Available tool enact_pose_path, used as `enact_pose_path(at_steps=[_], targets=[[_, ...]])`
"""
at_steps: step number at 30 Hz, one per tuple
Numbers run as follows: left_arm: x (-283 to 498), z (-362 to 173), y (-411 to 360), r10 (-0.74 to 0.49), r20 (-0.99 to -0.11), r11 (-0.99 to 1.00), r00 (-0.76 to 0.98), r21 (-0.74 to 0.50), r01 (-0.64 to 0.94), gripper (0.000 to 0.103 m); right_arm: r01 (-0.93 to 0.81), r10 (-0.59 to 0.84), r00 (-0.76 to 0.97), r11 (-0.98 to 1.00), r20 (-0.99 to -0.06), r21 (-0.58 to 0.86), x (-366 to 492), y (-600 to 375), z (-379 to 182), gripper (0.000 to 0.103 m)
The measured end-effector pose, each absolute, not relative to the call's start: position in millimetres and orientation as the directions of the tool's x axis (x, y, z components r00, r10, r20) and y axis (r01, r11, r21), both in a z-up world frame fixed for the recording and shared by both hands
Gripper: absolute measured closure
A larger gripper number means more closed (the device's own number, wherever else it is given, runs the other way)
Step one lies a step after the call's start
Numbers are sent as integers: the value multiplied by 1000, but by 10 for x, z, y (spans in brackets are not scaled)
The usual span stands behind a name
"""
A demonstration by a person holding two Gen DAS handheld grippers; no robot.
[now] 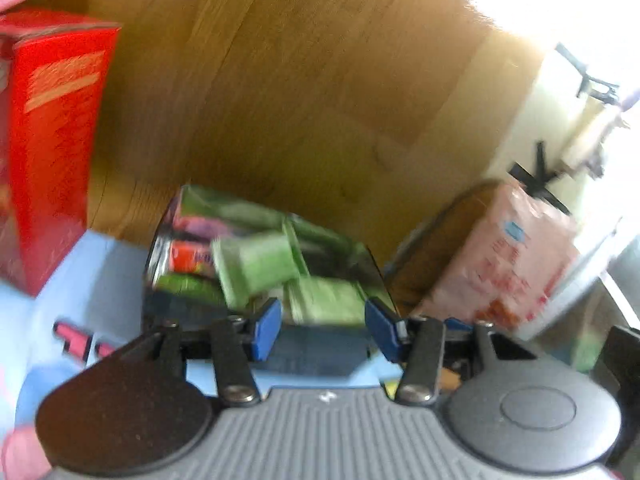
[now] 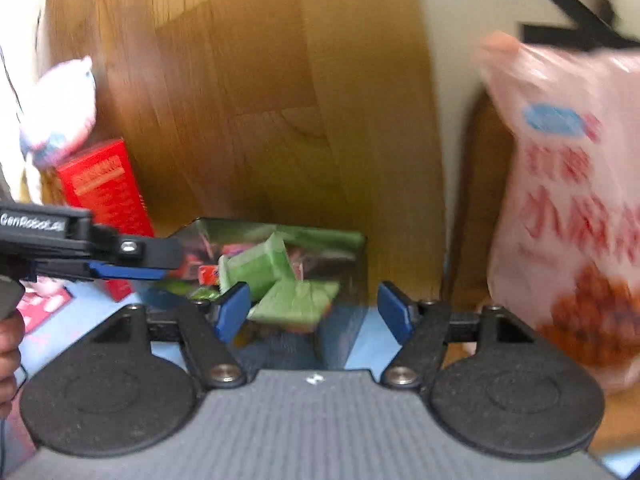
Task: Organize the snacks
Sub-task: 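Carry the leaf-pattern pack into the tin box and release it, then grasp the yellow jelly cup with the left gripper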
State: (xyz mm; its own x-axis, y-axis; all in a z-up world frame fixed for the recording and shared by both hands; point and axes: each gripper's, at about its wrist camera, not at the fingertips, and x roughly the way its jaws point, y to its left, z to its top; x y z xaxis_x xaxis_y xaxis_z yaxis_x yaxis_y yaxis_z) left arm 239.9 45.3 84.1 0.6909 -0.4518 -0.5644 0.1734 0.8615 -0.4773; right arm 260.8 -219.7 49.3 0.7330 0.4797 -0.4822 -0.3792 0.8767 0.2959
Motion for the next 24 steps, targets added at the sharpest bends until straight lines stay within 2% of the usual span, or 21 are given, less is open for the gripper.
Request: enact_pose_path(at_steps=[5, 9, 15, 16, 17, 21, 24], targets=[[1883, 628, 410, -539, -588, 829, 604, -497, 256, 55, -387, 573, 686, 809, -448, 442, 1953, -2598, 298, 26], [1487, 521, 310, -634, -574, 767, 518, -551, 329, 55, -428, 633, 642, 764, -432, 483, 1330, -2805, 154, 20], [1018, 455, 11, -691, -563, 723, 454, -536, 436, 34, -487, 631, 605, 776, -486, 400, 733, -2733, -2, 20], [983, 448, -45, -683, -569, 731, 458, -520, 443, 21, -497, 631, 601, 776, -490, 388, 691, -2689, -16, 20], [944, 431, -72, -673, -574, 739, 466, -505, 446, 16, -501, 633, 598, 774, -492, 386, 690, -2636, -28, 20], [832, 414, -221, -619, -603, 782, 503, -415, 465, 16, -498, 594, 617, 803, -516, 327, 700, -2446, -58, 20], [824, 336, -284, -589, -634, 803, 502, -390, 450, 25, -506, 555, 641, 825, -530, 252, 663, -2309, -61, 20]])
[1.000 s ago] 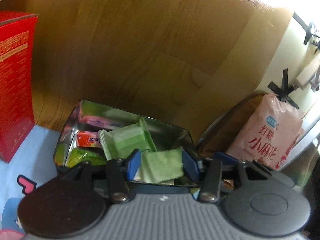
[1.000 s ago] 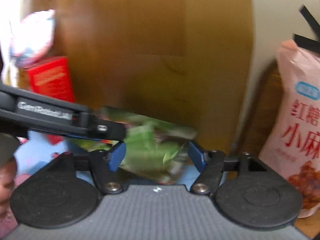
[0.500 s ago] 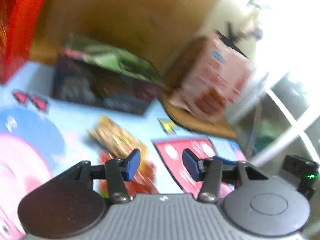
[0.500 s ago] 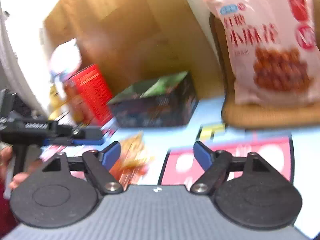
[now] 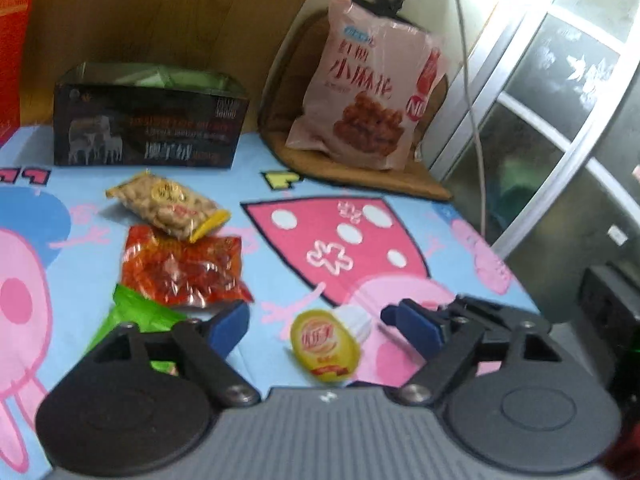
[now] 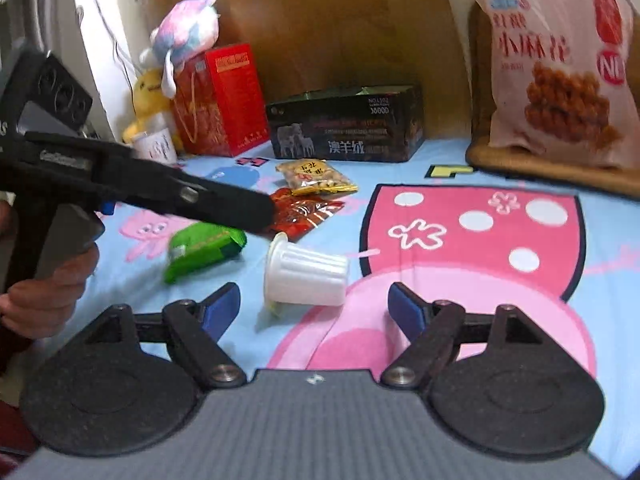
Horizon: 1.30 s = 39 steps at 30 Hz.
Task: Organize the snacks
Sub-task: 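Grasp the yellow jelly cup with the left gripper, then place the jelly cup into the tin box and open the left gripper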
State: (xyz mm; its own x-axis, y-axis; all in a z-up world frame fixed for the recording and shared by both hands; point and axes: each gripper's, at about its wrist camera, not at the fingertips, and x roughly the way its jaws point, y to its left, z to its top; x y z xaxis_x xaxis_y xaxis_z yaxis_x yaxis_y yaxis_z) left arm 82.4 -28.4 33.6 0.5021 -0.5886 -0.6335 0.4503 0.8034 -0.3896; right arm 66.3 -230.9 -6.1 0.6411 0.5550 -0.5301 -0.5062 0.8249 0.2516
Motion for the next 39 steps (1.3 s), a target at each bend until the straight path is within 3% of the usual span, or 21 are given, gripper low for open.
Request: enact_pose_path(at_steps=[6, 7, 8, 10, 19, 23, 29, 33, 39], targets=[[850, 125, -373, -587, -675, 802, 447, -408, 437, 51, -495, 501, 655, 850, -566, 180, 675, -2134, -142, 22], [845, 124, -385, -585, -671, 803, 456, -398, 444, 56, -497, 497, 661, 851, -562, 169, 672, -2118, -144, 27], [848, 127, -393, -587, -673, 801, 451, -400, 446, 56, -504, 499, 659, 848, -562, 162, 670, -2100, -141, 42], [880, 138, -371, -586, -677, 803, 446, -411, 431, 56, -494, 471, 678, 860, -564, 124, 674, -2073, -132, 53], [1088, 565, -219, -575, -625, 817, 529, -394, 422, 56, -518, 499, 729, 849, -468, 99, 882, -1984, 143, 53], [1430, 787, -163, -544, -606, 839, 581, -397, 372, 56, -537, 523, 741, 838, -422, 95, 1280, -1915, 284, 53], [2157, 962, 13, -513, -607, 848, 607, -469, 248, 57, -534, 566, 714, 821, -412, 203, 2115, -1822, 434, 53], [2504, 1010, 63, -448, -612, 881, 652, -426, 206, 57, -534, 569, 716, 819, -404, 208, 2528, -1632, 503, 53], [2839, 940, 126, -346, -627, 926, 698, -350, 143, 42, -485, 545, 735, 838, -404, 249, 2941, -1454, 466, 48]])
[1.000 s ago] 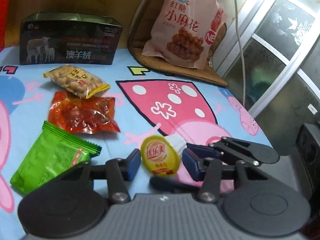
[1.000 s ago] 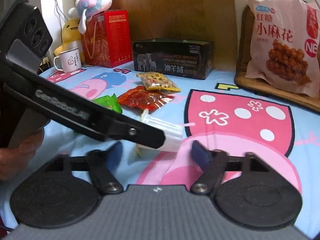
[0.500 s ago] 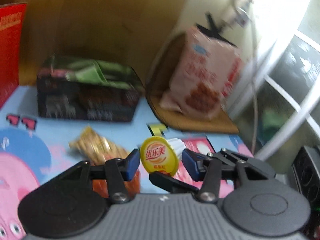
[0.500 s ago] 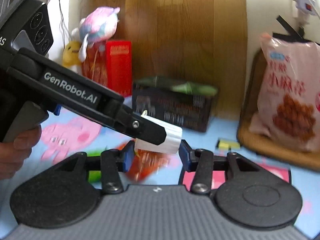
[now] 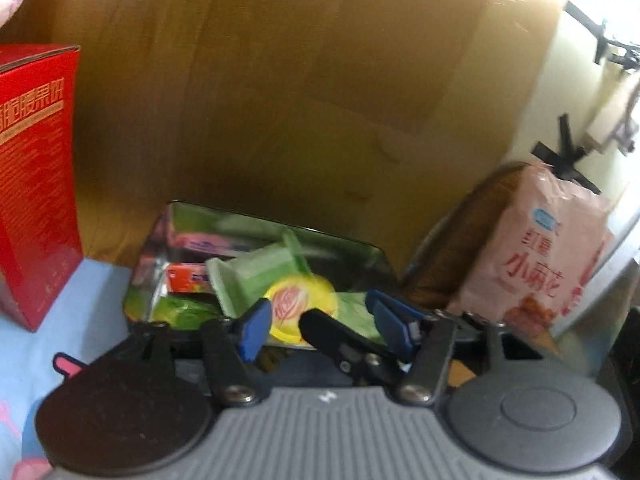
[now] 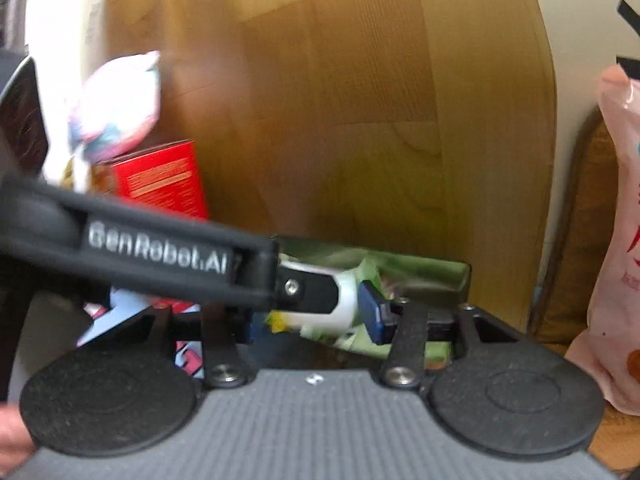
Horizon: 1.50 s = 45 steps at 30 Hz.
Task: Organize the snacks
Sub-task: 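Place the jelly cup into the tin box and open the left gripper, then grasp the peanut bag with the left gripper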
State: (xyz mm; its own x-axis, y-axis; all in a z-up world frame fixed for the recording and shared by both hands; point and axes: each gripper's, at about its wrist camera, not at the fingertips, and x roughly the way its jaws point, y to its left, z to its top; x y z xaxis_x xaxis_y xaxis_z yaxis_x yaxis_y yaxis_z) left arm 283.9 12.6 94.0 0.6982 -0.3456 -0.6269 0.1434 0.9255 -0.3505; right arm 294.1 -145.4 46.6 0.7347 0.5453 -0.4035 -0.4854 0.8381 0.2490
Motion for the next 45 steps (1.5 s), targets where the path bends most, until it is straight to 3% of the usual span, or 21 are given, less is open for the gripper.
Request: enact_pose_path(at_steps=[4, 8, 12, 15, 19, 23, 24, 26, 37, 45], targets=[[2593, 942, 295, -369, -584, 914, 723, -368, 170, 40, -498, 552, 750, 834, -363, 239, 2683, -1606, 412, 36], [2283, 857, 496, -394, -562, 899, 727, -402, 176, 40, -508, 576, 712, 817, -402, 272, 2360, -1789, 276, 36], [2178, 592, 514, -395, -630, 904, 669, -396, 161, 40, -486, 623, 598, 782, -504, 389, 2082, -1928, 21, 37], [2193, 396, 540, -413, -666, 891, 621, -436, 125, 40, -447, 643, 563, 765, -519, 463, 1941, -2020, -97, 38], [2308, 263, 469, -459, -680, 863, 572, -494, 106, 44, -417, 637, 565, 769, -524, 485, 1937, -2020, -130, 51], [2293, 192, 366, -418, -709, 886, 569, -457, 82, 68, -388, 641, 564, 762, -520, 518, 2092, -1996, -142, 63], [2270, 187, 375, -411, -712, 888, 570, -455, 72, 70, -380, 637, 569, 765, -521, 520, 2115, -2004, -133, 66], [2230, 173, 417, -456, -699, 858, 550, -510, 64, 78, -372, 644, 557, 758, -525, 535, 2123, -2025, -154, 82], [1392, 555, 459, -507, -605, 832, 614, -528, 167, 80, -467, 682, 584, 726, -440, 505, 1561, -2159, 97, 83], [650, 467, 635, -522, -601, 826, 605, -535, 181, 80, -562, 738, 489, 675, -466, 479, 987, -2022, 63, 83]])
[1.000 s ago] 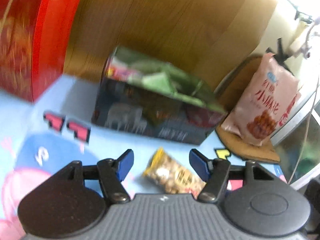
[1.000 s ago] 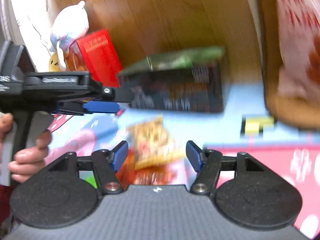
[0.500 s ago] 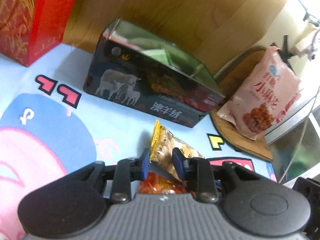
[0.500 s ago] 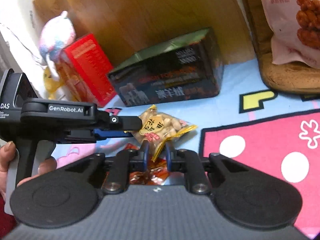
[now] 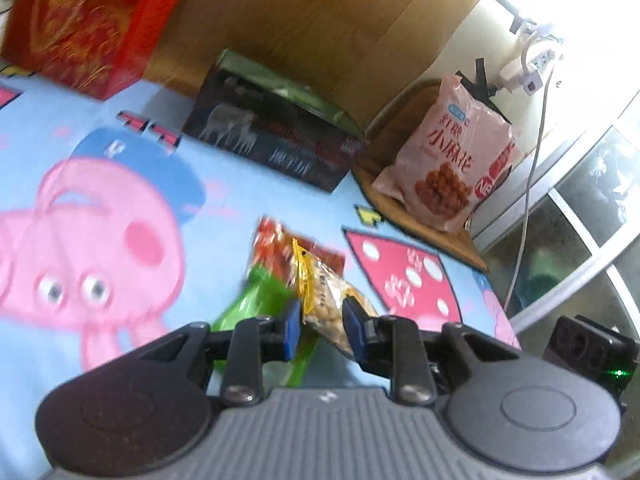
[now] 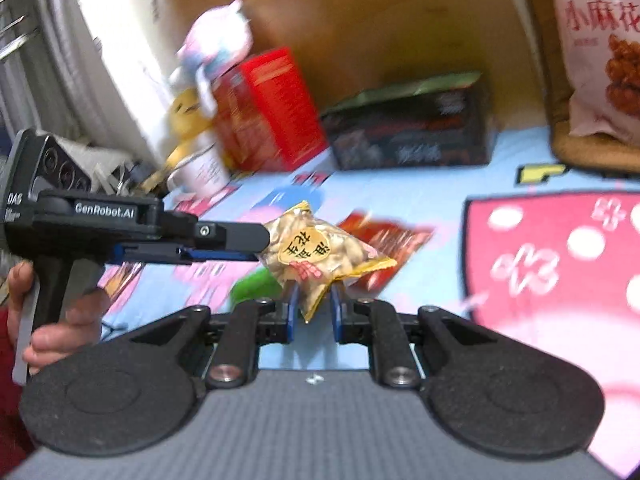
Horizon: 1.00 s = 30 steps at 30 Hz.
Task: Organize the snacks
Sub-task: 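Grasp the peanut bag with the left gripper, then lift the peanut bag and carry it toward the tin box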
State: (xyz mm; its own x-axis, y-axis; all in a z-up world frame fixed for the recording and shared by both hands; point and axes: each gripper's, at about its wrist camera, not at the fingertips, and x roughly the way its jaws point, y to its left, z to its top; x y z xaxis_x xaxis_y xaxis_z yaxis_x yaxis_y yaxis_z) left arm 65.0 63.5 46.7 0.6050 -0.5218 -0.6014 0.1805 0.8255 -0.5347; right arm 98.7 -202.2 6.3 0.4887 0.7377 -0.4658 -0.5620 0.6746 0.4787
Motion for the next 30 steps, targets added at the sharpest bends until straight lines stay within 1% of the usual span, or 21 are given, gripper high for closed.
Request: enact_pose_path(at_steps=[2, 4, 6, 7, 8, 9, 10, 11, 15, 18, 20, 22, 25, 26, 30], targets=[[514, 445, 630, -503, -613, 841, 609, -510, 181, 80, -576, 732, 485, 679, -478, 455, 892, -1947, 37, 82], [415, 428, 594, -494, -627, 852, 602, -486, 194, 78, -579, 715, 498, 696, -491, 425, 832, -1889, 3, 80], [372, 423, 579, -500, -628, 852, 596, -482, 206, 76, -565, 706, 505, 705, -496, 429, 822, -1864, -37, 76], [359, 436, 579, -500, -626, 852, 598, -479, 211, 71, -560, 707, 511, 705, -489, 436, 817, -1870, -47, 74], [345, 456, 589, -502, -620, 851, 603, -480, 215, 64, -561, 709, 511, 704, -486, 437, 809, -1877, -43, 68], [339, 479, 603, -502, -612, 849, 611, -482, 215, 58, -564, 708, 514, 704, -484, 432, 803, -1874, -37, 65], [336, 514, 622, -500, -602, 849, 623, -483, 215, 50, -567, 706, 519, 706, -482, 423, 789, -1873, -32, 57], [326, 537, 632, -499, -593, 849, 632, -482, 217, 50, -575, 705, 521, 707, -481, 412, 764, -1894, -30, 52], [399, 567, 585, -498, -595, 852, 630, -469, 231, 50, -595, 685, 533, 721, -497, 356, 722, -1827, -14, 50], [465, 472, 545, -501, -616, 852, 607, -475, 221, 56, -593, 674, 540, 730, -504, 341, 744, -1815, -19, 50], [492, 374, 525, -510, -634, 848, 581, -486, 214, 73, -591, 667, 546, 736, -507, 331, 740, -1794, -19, 50], [477, 354, 520, -513, -631, 847, 582, -483, 224, 78, -603, 657, 550, 739, -516, 298, 735, -1758, -12, 50], [460, 417, 534, -527, -610, 837, 591, -492, 239, 78, -613, 634, 570, 752, -523, 243, 726, -1699, 17, 63], [455, 460, 542, -532, -599, 834, 599, -493, 247, 78, -613, 634, 573, 752, -519, 241, 725, -1697, 31, 66], [451, 641, 570, -552, -543, 818, 633, -500, 284, 78, -612, 643, 616, 754, -455, 237, 744, -1734, 184, 66]])
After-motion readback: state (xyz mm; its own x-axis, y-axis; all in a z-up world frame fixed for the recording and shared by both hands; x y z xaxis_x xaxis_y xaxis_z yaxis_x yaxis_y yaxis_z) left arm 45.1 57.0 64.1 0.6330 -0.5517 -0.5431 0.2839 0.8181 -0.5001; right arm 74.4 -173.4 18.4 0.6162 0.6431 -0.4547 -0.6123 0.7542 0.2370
